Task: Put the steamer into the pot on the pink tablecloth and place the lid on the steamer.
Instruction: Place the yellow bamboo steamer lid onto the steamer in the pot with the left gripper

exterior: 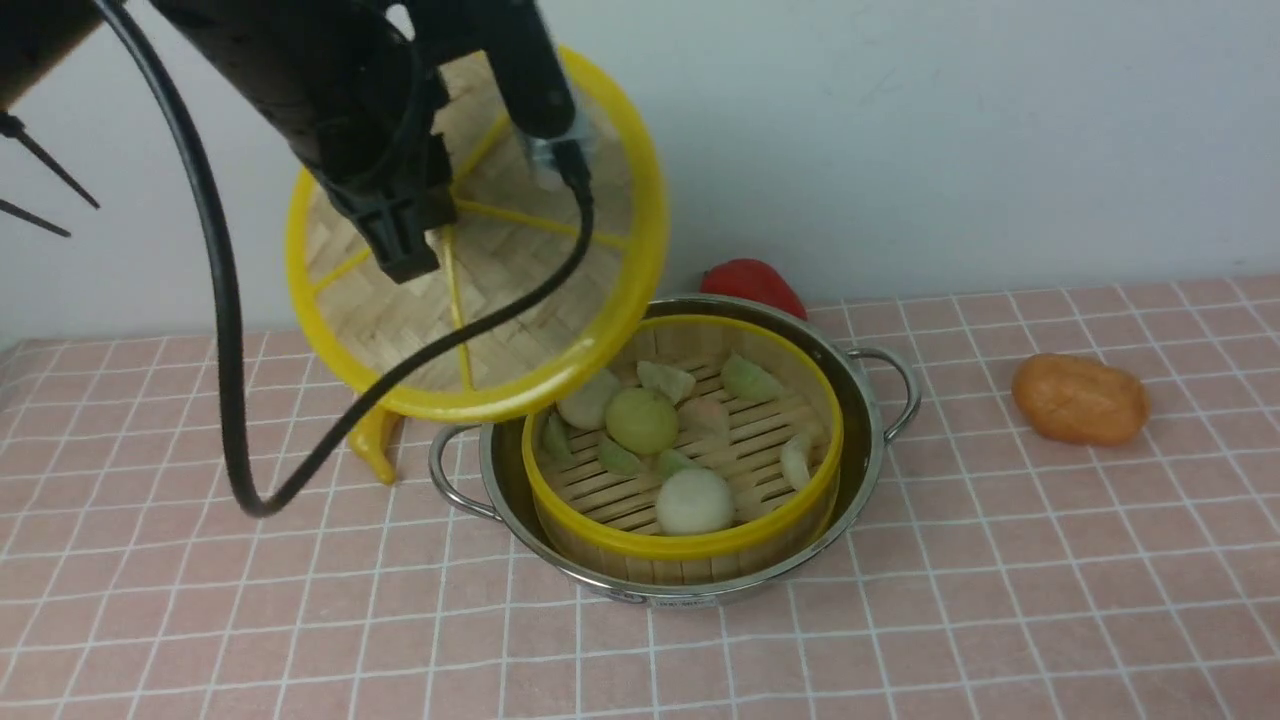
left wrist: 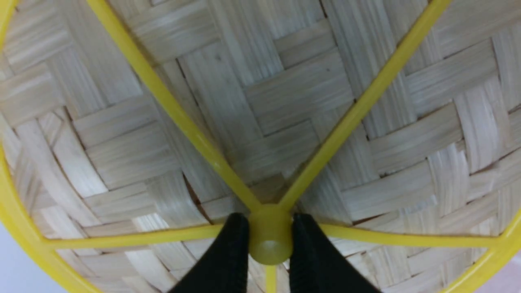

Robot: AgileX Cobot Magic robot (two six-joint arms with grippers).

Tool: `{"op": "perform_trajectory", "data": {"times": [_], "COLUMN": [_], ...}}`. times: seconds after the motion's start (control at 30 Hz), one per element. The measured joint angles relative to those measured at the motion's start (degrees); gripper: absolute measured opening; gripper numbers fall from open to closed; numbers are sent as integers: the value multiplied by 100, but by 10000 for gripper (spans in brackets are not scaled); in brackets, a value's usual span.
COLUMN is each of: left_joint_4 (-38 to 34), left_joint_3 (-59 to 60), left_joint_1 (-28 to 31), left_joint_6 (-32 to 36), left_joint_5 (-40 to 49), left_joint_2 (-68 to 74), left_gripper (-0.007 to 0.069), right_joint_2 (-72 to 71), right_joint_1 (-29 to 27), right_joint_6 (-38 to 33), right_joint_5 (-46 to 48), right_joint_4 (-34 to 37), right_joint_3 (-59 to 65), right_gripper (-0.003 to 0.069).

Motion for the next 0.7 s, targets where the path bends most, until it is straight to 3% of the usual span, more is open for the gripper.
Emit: {"op": "perform_trajectory", "data": {"times": [0.17,0.37,0.47,0.7], "left_joint_4": [-930,-1041,-978,-673], "left_joint_3": [-4,-4,-4,-29], "left_joint_1": [-11,-41,-71,-215], "left_joint_6": [504,689,583,-661], "left_joint_5": [0,-5,-10,-7], "left_joint_2": [218,700,921,1163], "left_gripper": [120,120,120,120], "right_joint_2": [0,0,0,0], "right_joint_1": [0,0,0,0], "right_joint_6": [0,0,6,6], "right_joint_5": [0,0,0,0], "right_joint_4": [0,0,0,0], "right_joint_3": [0,0,0,0], "right_gripper": [240,240,240,240]}}
